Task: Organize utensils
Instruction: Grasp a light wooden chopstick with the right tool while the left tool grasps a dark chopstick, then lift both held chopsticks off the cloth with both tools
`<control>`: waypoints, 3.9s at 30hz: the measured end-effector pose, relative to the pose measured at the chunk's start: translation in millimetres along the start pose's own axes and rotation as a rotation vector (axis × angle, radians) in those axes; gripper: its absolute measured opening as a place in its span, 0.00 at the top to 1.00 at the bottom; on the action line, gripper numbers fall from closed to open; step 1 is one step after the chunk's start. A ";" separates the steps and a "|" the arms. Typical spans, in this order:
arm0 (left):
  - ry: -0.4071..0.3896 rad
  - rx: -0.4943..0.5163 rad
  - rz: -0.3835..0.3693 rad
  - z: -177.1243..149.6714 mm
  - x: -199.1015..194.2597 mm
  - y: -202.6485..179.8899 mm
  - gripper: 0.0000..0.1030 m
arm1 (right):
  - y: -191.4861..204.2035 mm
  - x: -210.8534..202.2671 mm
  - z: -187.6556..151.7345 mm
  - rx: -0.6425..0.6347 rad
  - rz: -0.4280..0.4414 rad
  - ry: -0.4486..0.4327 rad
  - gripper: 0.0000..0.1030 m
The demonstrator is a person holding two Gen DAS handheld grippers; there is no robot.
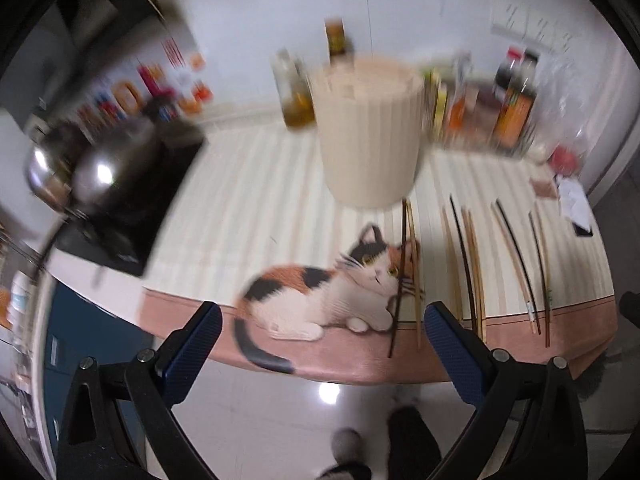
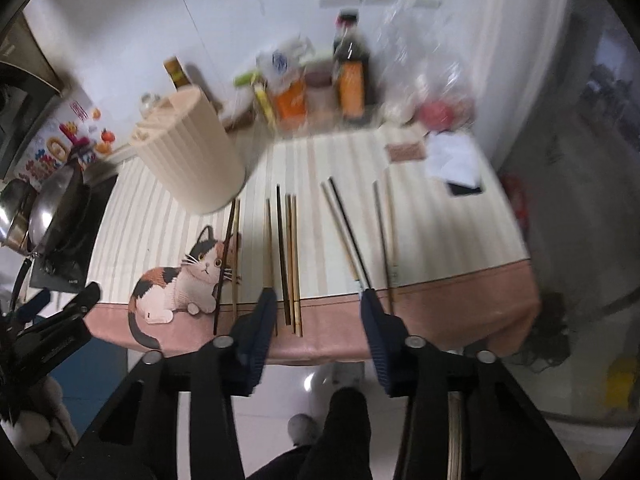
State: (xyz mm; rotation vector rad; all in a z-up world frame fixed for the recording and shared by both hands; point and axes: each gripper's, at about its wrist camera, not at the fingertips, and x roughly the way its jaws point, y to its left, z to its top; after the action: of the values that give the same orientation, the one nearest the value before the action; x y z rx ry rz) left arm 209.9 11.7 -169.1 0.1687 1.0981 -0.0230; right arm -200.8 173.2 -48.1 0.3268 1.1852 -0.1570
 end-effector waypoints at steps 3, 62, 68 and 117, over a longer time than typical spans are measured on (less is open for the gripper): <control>0.089 -0.011 -0.029 9.5 46.7 -15.4 0.04 | -10.0 55.5 18.1 0.013 0.053 0.090 0.73; 0.352 0.007 -0.057 -97.2 107.0 99.3 0.96 | 67.2 285.7 65.2 -0.225 -0.057 0.548 0.93; 0.420 -0.049 -0.069 -161.9 84.3 164.2 0.96 | 57.9 280.1 46.8 -0.277 -0.047 0.564 0.93; 0.110 -0.099 -0.052 -286.9 -159.9 401.6 0.97 | 71.1 147.6 75.8 -0.221 0.142 0.253 0.94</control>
State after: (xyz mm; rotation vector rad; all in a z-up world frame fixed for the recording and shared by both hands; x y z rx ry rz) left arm -75.7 440.0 -104.4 0.0534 1.2104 -0.0056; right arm -58.4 222.5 -147.5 0.2388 1.4097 0.1429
